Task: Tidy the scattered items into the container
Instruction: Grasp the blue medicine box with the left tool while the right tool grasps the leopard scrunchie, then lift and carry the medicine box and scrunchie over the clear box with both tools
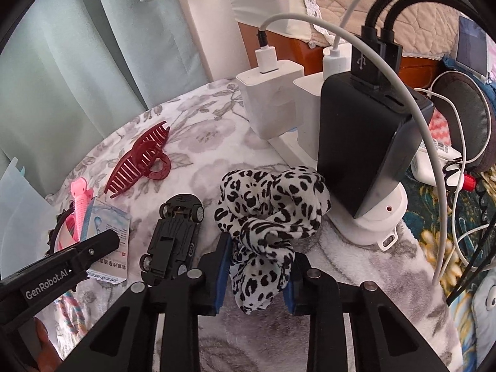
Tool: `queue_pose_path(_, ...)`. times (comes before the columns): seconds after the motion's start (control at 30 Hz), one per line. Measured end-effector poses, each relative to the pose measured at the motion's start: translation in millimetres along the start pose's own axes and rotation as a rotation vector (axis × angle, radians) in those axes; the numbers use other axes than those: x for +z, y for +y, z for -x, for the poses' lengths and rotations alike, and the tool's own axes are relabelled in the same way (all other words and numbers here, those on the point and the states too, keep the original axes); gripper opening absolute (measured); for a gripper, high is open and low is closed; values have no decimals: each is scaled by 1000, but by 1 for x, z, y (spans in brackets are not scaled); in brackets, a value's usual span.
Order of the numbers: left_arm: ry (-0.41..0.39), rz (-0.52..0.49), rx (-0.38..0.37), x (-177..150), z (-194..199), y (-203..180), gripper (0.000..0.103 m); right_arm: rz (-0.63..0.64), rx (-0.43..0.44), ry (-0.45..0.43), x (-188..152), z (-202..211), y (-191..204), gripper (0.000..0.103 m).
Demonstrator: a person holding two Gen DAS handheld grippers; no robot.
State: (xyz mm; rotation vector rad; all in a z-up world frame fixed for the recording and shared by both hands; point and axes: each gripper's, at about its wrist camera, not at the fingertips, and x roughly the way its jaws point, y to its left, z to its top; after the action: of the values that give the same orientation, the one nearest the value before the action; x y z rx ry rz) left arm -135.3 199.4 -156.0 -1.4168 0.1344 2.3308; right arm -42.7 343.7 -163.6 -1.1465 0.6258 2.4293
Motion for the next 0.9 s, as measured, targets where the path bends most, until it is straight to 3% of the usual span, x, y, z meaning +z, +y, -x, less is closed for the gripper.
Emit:
queue_pose_path(0.13, -5, 10, -3, -1, 4, 0, 28, -5, 21, 3, -1, 1, 0, 20)
queue_pose_path(0.43, -28, 38, 3, -9, 31, 5, 27, -21, 44, -20, 0, 21, -4, 17)
queue_pose_path(0.9, -144, 70, -21, -28, 118, 12, 27, 6, 105, -172, 7, 109, 10, 17)
